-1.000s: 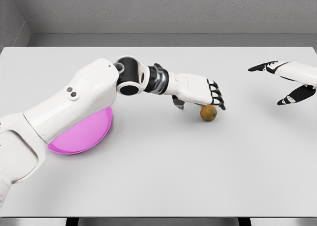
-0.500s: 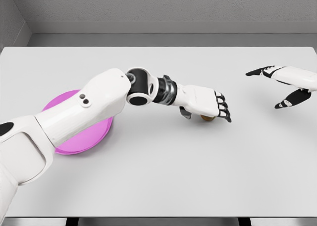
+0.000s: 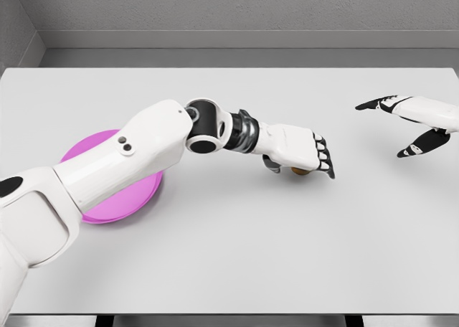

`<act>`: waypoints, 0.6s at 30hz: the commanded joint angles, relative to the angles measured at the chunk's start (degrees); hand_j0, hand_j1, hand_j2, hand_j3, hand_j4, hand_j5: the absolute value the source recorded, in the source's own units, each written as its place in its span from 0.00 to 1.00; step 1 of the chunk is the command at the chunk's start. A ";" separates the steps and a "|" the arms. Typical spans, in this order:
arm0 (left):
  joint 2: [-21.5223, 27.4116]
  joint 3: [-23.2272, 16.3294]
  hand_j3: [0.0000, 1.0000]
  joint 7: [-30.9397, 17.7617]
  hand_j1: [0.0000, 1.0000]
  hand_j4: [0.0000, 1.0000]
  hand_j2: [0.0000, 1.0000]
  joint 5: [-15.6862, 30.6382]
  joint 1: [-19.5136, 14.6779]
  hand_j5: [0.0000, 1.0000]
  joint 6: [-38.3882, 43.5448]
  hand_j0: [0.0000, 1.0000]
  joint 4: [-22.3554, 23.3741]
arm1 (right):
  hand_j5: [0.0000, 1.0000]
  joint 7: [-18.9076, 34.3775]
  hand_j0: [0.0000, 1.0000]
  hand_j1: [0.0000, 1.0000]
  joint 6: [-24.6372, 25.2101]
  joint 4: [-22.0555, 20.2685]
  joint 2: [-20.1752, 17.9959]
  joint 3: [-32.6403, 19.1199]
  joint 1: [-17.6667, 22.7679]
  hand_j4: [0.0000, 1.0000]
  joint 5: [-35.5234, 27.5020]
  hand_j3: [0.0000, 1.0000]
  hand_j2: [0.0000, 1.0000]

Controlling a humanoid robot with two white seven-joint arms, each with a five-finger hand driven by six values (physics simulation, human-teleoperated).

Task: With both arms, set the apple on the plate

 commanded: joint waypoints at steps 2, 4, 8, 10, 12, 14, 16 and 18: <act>-0.52 0.12 0.91 0.03 0.91 0.91 0.91 -0.26 0.00 0.91 2.55 0.91 1.10 | 1.00 -0.02 1.00 1.00 0.16 -0.02 -0.07 0.08 0.00 1.00 -0.40 1.00 1.00; -0.52 0.12 0.89 0.12 0.89 0.89 0.89 -0.26 0.00 0.89 3.96 0.89 1.37 | 1.00 -0.02 1.00 1.00 0.16 -0.02 -0.07 0.08 0.00 1.00 -0.40 1.00 1.00; -0.70 0.04 0.89 0.56 0.89 0.89 0.89 -0.70 0.00 0.89 5.01 0.89 1.99 | 1.00 -0.02 1.00 1.00 0.16 -0.02 -0.07 0.08 0.00 1.00 -0.40 1.00 1.00; -1.05 0.04 0.89 0.56 0.89 0.89 0.89 -0.70 0.00 0.89 4.93 0.89 1.90 | 1.00 -0.02 1.00 1.00 0.16 -0.02 -0.07 0.08 0.00 1.00 -0.40 1.00 1.00; -1.23 -0.84 0.89 0.65 0.89 0.89 0.89 -0.70 0.00 0.89 5.01 0.89 1.99 | 1.00 -0.02 1.00 1.00 0.16 -0.02 -0.07 0.08 0.00 1.00 -0.40 1.00 1.00; -1.58 -0.93 0.86 0.82 0.86 0.86 0.86 -0.70 0.00 0.86 4.93 0.86 1.90 | 1.00 -0.02 1.00 1.00 0.16 -0.02 -0.07 0.08 0.00 1.00 -0.40 1.00 1.00; -1.58 -1.02 0.86 0.82 0.86 0.86 0.86 -0.70 0.00 0.86 4.93 0.86 1.90 | 1.00 -0.02 1.00 1.00 0.16 -0.02 -0.07 0.08 0.00 1.00 -0.40 1.00 1.00; -1.58 -1.11 0.85 0.82 0.85 0.85 0.85 -0.70 0.09 0.85 4.84 0.85 1.90 | 1.00 -0.02 1.00 1.00 0.16 -0.02 -0.07 0.08 0.00 1.00 -0.40 1.00 1.00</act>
